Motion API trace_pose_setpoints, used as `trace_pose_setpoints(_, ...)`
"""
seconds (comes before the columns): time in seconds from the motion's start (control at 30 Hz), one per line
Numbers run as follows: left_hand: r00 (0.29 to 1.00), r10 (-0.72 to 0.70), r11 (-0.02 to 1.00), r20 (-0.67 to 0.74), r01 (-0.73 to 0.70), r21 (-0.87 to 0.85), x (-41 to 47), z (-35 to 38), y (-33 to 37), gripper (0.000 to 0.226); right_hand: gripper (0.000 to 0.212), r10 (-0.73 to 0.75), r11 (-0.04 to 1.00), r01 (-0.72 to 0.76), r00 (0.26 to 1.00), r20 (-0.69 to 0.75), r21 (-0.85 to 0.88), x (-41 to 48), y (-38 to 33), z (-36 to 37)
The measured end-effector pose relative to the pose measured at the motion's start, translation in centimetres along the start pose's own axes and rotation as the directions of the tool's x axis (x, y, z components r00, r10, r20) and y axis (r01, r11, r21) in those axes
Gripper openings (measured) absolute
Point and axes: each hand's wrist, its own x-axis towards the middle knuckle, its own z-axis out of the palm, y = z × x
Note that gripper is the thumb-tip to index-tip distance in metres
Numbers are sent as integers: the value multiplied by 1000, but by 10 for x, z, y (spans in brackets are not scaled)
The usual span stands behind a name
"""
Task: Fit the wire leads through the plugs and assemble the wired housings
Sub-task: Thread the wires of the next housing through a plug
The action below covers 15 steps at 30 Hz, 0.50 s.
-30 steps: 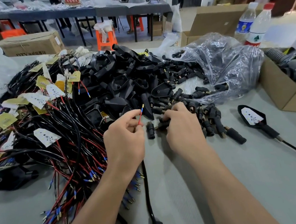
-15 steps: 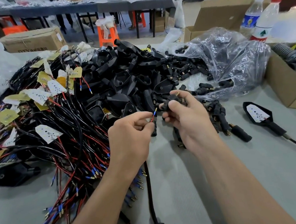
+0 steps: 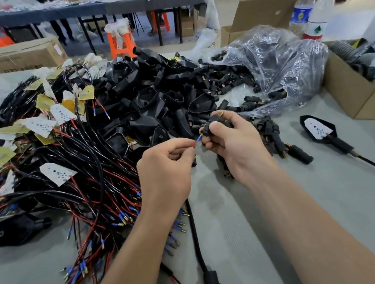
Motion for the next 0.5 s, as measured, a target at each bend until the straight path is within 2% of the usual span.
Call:
trace_pose_setpoints(0.13, 1000, -19, 1000, 14, 19, -18, 1, -2, 0, 27, 20, 65, 997, -70, 990, 127, 32, 0, -2, 0)
trace_pose_setpoints(0.33, 997, -61, 998, -42, 60, -5, 1, -4, -3, 21, 20, 50, 998, -39, 979, 196, -56, 4, -2, -6)
trace_pose_setpoints(0.5, 995, -78, 997, -66, 76, -31, 2, -4, -1, 35, 20, -10, 991, 39, 975, 223, -126, 5, -6, -10)
